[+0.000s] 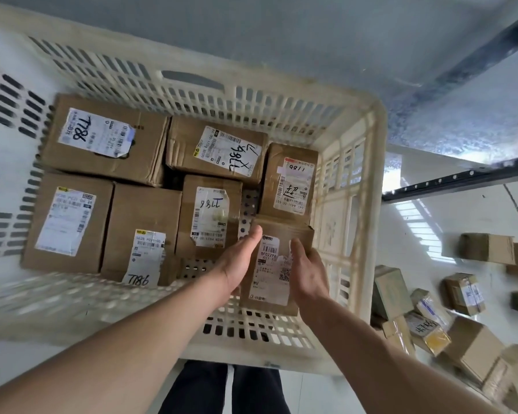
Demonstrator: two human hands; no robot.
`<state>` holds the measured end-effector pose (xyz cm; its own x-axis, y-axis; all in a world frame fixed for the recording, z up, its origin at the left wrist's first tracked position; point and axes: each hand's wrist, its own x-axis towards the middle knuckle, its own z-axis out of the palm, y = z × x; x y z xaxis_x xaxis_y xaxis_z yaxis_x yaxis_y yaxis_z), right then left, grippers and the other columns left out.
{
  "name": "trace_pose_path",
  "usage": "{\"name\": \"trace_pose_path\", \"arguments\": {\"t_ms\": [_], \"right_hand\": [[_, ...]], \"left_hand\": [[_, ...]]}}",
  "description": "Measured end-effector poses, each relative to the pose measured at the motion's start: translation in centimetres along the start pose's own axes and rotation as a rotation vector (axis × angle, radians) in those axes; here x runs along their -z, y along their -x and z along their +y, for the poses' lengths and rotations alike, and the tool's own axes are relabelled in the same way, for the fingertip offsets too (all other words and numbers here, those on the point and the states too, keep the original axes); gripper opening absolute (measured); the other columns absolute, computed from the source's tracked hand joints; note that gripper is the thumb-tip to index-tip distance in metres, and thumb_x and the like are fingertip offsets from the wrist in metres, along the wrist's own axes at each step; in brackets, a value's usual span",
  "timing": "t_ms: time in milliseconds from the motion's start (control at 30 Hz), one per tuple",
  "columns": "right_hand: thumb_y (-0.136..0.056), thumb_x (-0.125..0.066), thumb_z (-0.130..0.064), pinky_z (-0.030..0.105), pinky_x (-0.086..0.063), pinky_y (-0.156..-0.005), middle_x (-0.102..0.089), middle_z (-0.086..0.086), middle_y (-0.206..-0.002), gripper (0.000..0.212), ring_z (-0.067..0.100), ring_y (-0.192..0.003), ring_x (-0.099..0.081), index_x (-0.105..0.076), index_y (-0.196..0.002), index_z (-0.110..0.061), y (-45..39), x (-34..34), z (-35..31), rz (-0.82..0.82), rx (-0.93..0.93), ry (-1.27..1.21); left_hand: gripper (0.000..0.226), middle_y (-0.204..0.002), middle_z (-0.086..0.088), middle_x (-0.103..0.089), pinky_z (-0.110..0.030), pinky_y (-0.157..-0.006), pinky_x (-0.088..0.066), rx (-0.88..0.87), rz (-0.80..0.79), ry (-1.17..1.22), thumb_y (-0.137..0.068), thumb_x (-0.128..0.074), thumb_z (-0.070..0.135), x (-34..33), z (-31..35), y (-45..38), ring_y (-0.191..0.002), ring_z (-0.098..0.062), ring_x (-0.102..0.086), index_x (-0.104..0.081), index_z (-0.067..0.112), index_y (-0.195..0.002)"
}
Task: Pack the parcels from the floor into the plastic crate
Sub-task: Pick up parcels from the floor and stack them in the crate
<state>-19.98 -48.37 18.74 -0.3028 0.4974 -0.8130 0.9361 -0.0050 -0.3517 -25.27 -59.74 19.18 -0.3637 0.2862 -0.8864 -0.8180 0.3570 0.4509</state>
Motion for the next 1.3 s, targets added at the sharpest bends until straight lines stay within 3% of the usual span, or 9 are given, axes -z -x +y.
{"name": "trace_pose_path", "arguments": {"t_ms": [133,367,533,700,800,933,1100,1233,1300], "right_hand": [[-0.097,-0.031,-0.063,0.051,-0.043,-0.107,-0.06,0.011,-0.136,0.06,0.037,-0.121,-0.056,-0.047,-0.138,-0.021,0.8,1.0,-1.7,0.04,0.027,0.097],[-0.099,-0.033,-0.058,0.052,-0.048,-0.097,-0.062,0.009,-0.103,0.045,0.034,-0.098,-0.059,-0.05,-0.112,-0.018,1.5,1.3,-2.3,0.009,-0.001,0.161],[-0.109,-0.026,-0.039,0.051,-0.046,-0.104,-0.052,0.019,-0.131,0.042,0.039,-0.115,-0.055,-0.046,-0.138,-0.017,0.3,1.4,-2.5,-0.039,0.039,0.334],[-0.092,-0.035,-0.07,0.055,-0.047,-0.105,-0.055,0.016,-0.143,0.077,0.041,-0.125,-0.055,-0.036,-0.151,-0.021,-1.3,0.5,-1.2,-0.007,-0.057,0.136],[-0.096,-0.041,-0.063,0.051,-0.045,-0.109,-0.05,0.012,-0.152,0.071,0.038,-0.132,-0.051,-0.031,-0.154,-0.024,-1.8,0.1,-0.6,-0.008,-0.016,0.096],[-0.103,-0.041,-0.053,0.042,-0.04,-0.107,-0.027,0.008,-0.167,0.068,0.032,-0.146,-0.038,-0.022,-0.161,-0.024,-2.5,-0.5,0.2,-0.058,0.028,0.209],[-0.102,-0.047,-0.044,0.037,-0.039,-0.108,-0.037,0.009,-0.162,0.059,0.028,-0.144,-0.042,-0.042,-0.152,-0.014,-3.2,-1.5,0.9,-0.221,0.062,0.266],[-0.094,-0.055,-0.042,0.039,-0.038,-0.11,-0.036,0.007,-0.162,0.064,0.029,-0.143,-0.042,-0.043,-0.153,-0.019,-3.2,-1.2,0.5,-0.273,0.059,0.264],[-0.097,-0.056,-0.038,0.037,-0.038,-0.11,-0.041,0.007,-0.16,0.062,0.026,-0.14,-0.046,-0.042,-0.154,-0.016,-2.8,-0.4,0.1,-0.279,0.065,0.246]], "left_hand": [[0.077,-0.16,0.003,-0.029,-0.046,-0.116,-0.019,-0.014,0.043,-0.101,-0.087,-0.023,0.078,0.2,0.4,0.0,-0.146,-0.023,-0.026,-0.033,0.035,-0.15],[0.079,-0.159,0.002,-0.029,-0.047,-0.115,-0.02,-0.002,0.043,-0.178,-0.086,-0.019,0.08,0.8,0.9,0.2,-0.145,-0.025,-0.029,-0.035,0.036,-0.149],[0.077,-0.162,0.001,-0.023,-0.052,-0.117,-0.015,0.028,0.009,-0.21,-0.087,-0.017,0.079,0.3,1.3,-1.0,-0.147,-0.029,-0.023,-0.031,0.037,-0.151],[0.073,-0.163,0.0,-0.015,-0.051,-0.118,-0.01,0.032,-0.03,-0.152,-0.091,-0.02,0.075,-0.8,0.4,-1.9,-0.15,-0.027,-0.014,-0.024,0.037,-0.153],[0.071,-0.162,0.0,-0.02,-0.047,-0.117,-0.014,0.039,-0.037,-0.088,-0.094,-0.022,0.07,-1.3,-0.4,-2.3,-0.148,-0.026,-0.02,-0.026,0.033,-0.153],[0.071,-0.162,-0.003,-0.022,-0.053,-0.116,-0.017,0.084,-0.034,-0.06,-0.093,-0.025,0.071,-1.8,-0.8,-3.2,-0.146,-0.029,-0.026,-0.027,0.033,-0.153],[0.083,-0.161,-0.004,-0.027,-0.056,-0.114,-0.024,0.155,-0.039,-0.039,-0.082,-0.029,0.081,-1.7,-0.8,-4.4,-0.144,-0.031,-0.028,-0.032,0.034,-0.151],[0.082,-0.16,-0.003,-0.027,-0.049,-0.111,-0.029,0.171,-0.06,-0.019,-0.084,-0.028,0.08,-1.2,-0.8,-4.4,-0.141,-0.031,-0.032,-0.032,0.034,-0.151],[0.09,-0.161,-0.003,-0.025,-0.054,-0.115,-0.024,0.159,-0.065,-0.032,-0.077,-0.029,0.084,-1.1,-0.6,-3.7,-0.143,-0.032,-0.03,-0.029,0.035,-0.152]]}}
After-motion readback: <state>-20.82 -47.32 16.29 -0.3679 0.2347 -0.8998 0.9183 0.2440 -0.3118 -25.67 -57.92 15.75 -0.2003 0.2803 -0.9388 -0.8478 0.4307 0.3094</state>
